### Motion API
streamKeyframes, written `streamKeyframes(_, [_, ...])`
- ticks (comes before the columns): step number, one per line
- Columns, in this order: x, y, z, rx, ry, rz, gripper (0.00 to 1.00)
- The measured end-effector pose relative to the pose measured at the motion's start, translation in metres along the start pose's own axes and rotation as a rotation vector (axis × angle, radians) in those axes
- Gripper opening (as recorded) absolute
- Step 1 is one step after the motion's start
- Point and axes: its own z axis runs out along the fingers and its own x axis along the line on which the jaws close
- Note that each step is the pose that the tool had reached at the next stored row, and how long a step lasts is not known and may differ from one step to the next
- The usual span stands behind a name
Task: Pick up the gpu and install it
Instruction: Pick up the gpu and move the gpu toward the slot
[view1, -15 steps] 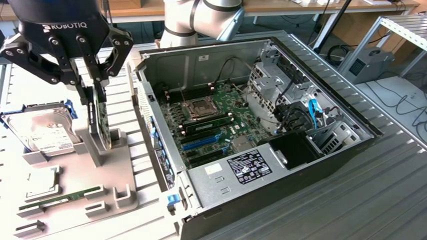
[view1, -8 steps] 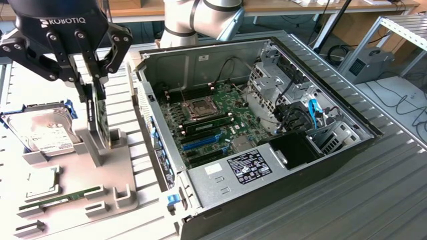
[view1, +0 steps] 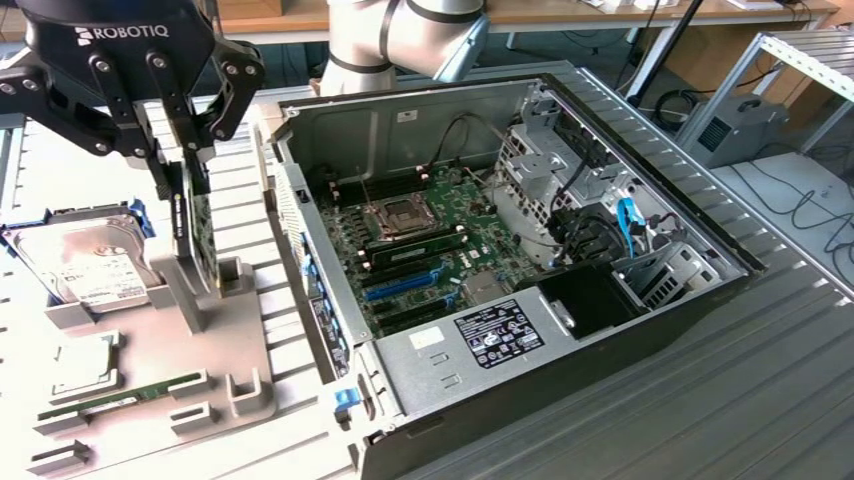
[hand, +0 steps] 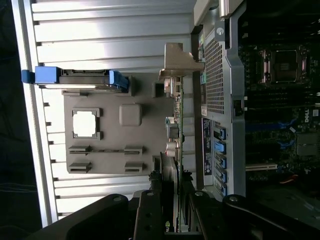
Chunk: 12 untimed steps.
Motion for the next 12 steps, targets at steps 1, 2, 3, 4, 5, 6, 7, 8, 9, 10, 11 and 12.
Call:
streamKeyframes(1, [0.0,0.0,0.0,0.0,-0.0001,0.0,0.26])
streamKeyframes(2, [0.0,0.0,-0.0001,0.0001,0.0001,0.0,0.26])
streamKeyframes(3, [0.0,0.0,-0.0001,0.0001,0.0001,0.0,0.26])
streamKeyframes(4, [0.0,0.0,-0.0001,0.0001,0.0001,0.0,0.26])
streamKeyframes(5, [0.0,0.0,-0.0001,0.0001,0.0001,0.0,0.26])
streamKeyframes(6, [-0.0002,0.0,-0.0002,0.0002,0.0002,0.0,0.26])
streamKeyframes(7, [-0.0005,0.0,-0.0001,0.0002,0.0002,0.0,0.26])
streamKeyframes(8, [-0.0009,0.0001,-0.0001,0.0002,0.0002,0.0,0.26])
streamKeyframes(9, [-0.0016,0.0001,-0.0001,0.0002,0.0002,0.0,0.26])
streamKeyframes(10, [-0.0032,0.0002,-0.0001,0.0002,0.0002,0.0,0.26])
streamKeyframes(11, [-0.0048,0.0003,0.0001,0.0001,0.0,0.0,0.26])
streamKeyframes(12, [-0.0064,0.0004,0.0001,0.0001,0.0,0.0,0.26])
